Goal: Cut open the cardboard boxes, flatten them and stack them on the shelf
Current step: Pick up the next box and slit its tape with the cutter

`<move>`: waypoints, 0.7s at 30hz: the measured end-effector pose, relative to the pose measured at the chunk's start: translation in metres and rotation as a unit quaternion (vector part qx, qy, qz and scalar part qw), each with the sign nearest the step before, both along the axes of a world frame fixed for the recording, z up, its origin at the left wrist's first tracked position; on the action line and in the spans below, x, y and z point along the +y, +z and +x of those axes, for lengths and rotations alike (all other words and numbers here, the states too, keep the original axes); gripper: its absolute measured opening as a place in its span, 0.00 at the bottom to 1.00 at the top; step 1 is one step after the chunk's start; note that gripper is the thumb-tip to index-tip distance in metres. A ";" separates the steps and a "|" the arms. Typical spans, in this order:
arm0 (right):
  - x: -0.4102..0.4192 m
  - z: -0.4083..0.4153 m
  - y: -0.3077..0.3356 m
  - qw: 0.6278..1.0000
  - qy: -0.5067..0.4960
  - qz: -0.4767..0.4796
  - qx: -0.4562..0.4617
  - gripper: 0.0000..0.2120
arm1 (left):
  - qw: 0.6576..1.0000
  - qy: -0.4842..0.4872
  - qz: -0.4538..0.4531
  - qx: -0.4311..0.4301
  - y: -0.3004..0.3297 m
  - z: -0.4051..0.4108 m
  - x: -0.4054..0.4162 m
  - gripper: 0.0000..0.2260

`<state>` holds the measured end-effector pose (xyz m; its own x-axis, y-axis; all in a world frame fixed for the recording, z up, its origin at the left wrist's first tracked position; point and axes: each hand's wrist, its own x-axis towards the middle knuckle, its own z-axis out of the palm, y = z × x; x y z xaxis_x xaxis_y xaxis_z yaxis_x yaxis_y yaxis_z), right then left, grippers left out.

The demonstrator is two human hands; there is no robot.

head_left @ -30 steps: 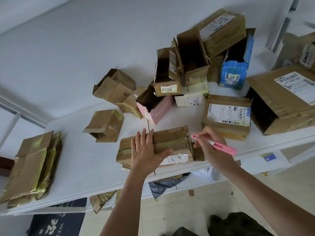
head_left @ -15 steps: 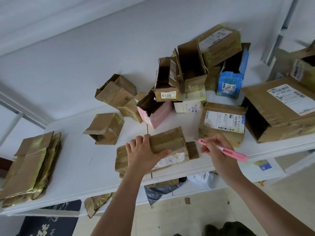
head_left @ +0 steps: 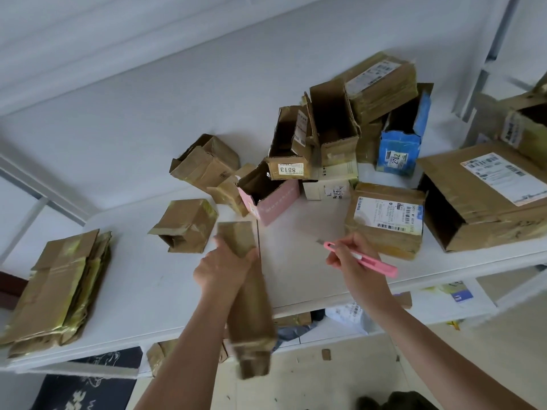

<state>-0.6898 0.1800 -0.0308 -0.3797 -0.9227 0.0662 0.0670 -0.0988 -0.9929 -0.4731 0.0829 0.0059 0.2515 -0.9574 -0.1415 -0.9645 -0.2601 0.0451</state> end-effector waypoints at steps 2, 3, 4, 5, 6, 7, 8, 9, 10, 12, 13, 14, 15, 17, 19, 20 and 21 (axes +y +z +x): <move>0.002 0.004 -0.001 1.000 0.007 0.003 -0.005 0.04 | 0.989 0.082 -0.003 0.125 -0.003 0.009 -0.002 0.31; 0.003 0.005 -0.002 1.000 0.010 0.005 -0.008 0.04 | 0.972 0.126 0.002 0.198 -0.003 0.012 -0.003 0.27; 0.003 0.006 -0.003 1.000 0.012 0.006 -0.010 0.04 | 0.950 0.166 0.006 0.264 -0.005 0.015 -0.004 0.27; 0.004 0.006 -0.004 1.000 0.013 0.006 -0.011 0.04 | 0.927 0.198 0.005 0.319 -0.006 0.017 -0.004 0.28; 0.005 0.006 -0.004 1.000 0.014 0.007 -0.014 0.04 | 0.905 0.227 0.000 0.360 -0.008 0.019 -0.005 0.28; 0.005 0.006 -0.004 1.000 0.015 0.009 -0.019 0.04 | 0.882 0.256 -0.009 0.396 -0.010 0.021 -0.007 0.28; 0.005 0.007 -0.005 0.999 0.016 0.012 -0.025 0.04 | 0.861 0.282 -0.017 0.423 -0.012 0.022 -0.008 0.27; 0.005 0.008 -0.006 0.999 0.018 0.016 -0.026 0.04 | 0.845 0.299 -0.023 0.444 -0.015 0.023 -0.009 0.27; 0.006 0.011 -0.007 0.999 0.023 0.024 -0.022 0.04 | 0.835 0.307 -0.026 0.455 -0.016 0.024 -0.009 0.26; 0.006 0.017 -0.011 0.998 0.036 0.048 -0.010 0.05 | 0.829 0.313 -0.029 0.463 -0.017 0.024 -0.008 0.24; 0.007 0.021 -0.013 0.997 0.041 0.062 -0.009 0.05 | 0.828 0.316 -0.032 0.463 -0.017 0.024 -0.007 0.22; 0.006 0.026 -0.014 0.996 0.045 0.073 -0.012 0.05 | 0.828 0.319 -0.037 0.460 -0.017 0.024 -0.007 0.21; 0.006 0.032 -0.015 0.995 0.047 0.082 -0.017 0.05 | 0.827 0.321 -0.044 0.459 -0.017 0.023 -0.006 0.20; 0.005 0.044 -0.013 0.995 0.043 0.082 -0.030 0.04 | 0.822 0.325 -0.059 0.464 -0.015 0.021 -0.004 0.21; 0.001 0.052 -0.006 0.999 0.030 0.041 0.006 0.05 | 0.814 0.325 -0.070 0.476 -0.014 0.020 -0.001 0.25; -0.002 0.055 -0.002 0.999 0.023 0.013 0.035 0.05 | 0.809 0.326 -0.072 0.484 -0.014 0.021 0.000 0.28; -0.006 0.056 0.004 0.998 0.016 -0.015 0.058 0.04 | 0.802 0.329 -0.075 0.494 -0.014 0.022 0.003 0.31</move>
<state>-0.6335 0.1741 -0.0268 -0.3384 -0.9313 0.1349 -0.0438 -0.1276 -0.9909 -0.4510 0.0856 -0.0080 0.5455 -0.6884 -0.4780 -0.0959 -0.6179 0.7804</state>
